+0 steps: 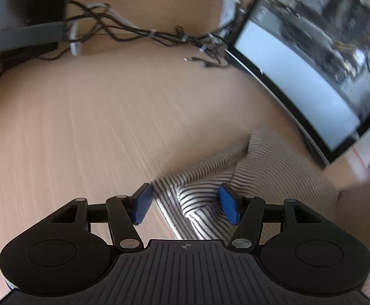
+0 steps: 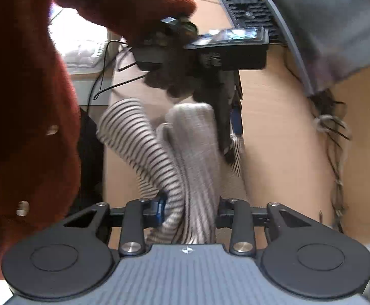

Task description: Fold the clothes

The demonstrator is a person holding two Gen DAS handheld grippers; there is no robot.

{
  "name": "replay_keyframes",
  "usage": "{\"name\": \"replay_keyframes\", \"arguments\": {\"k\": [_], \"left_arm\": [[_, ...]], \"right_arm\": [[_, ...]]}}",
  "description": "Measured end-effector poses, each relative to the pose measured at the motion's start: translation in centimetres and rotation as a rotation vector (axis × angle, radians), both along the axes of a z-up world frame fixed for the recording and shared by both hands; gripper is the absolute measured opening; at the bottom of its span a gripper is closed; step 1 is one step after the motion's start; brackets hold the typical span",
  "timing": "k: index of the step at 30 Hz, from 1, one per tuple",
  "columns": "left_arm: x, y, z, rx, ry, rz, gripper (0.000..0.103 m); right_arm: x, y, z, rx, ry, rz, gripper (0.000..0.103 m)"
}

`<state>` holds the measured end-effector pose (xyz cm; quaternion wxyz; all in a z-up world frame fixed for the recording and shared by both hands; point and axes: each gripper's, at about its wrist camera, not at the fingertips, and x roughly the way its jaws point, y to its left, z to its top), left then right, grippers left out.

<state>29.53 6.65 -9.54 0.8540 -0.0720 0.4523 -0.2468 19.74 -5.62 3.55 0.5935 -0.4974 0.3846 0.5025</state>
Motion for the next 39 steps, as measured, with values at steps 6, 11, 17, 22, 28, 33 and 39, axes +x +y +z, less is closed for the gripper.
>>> {"name": "replay_keyframes", "arguments": {"k": [6,11,17,22,28,33,39], "left_arm": [[-1.0,4.1,0.4,-0.127,0.013,0.094,0.062],[-3.0,7.2,3.2,-0.193,-0.050,0.088,0.082],[-3.3,3.1,4.0,-0.132,-0.083,-0.118,0.092],[-2.2,-1.3,2.9,0.040,-0.094,-0.180,0.090],[-1.9,-2.5,3.0,0.057,-0.102,-0.191,0.083],[-1.6,-2.7,2.6,0.078,-0.078,-0.170,0.081],[-1.7,-2.6,2.5,0.100,-0.081,-0.129,0.084]], "right_arm": [[7.0,1.3,-8.4,-0.050,-0.012,-0.123,0.057],[7.1,0.7,-8.0,0.012,-0.011,-0.171,0.060],[5.1,0.8,-7.7,0.030,-0.087,-0.141,0.060],[2.1,0.8,-6.8,0.100,-0.162,-0.123,0.050],[1.0,0.6,-7.7,0.137,-0.230,-0.099,0.045],[0.2,-0.8,-7.0,0.150,-0.297,-0.155,0.064],[0.7,-5.9,-3.8,0.295,-0.333,-0.488,0.095]]}}
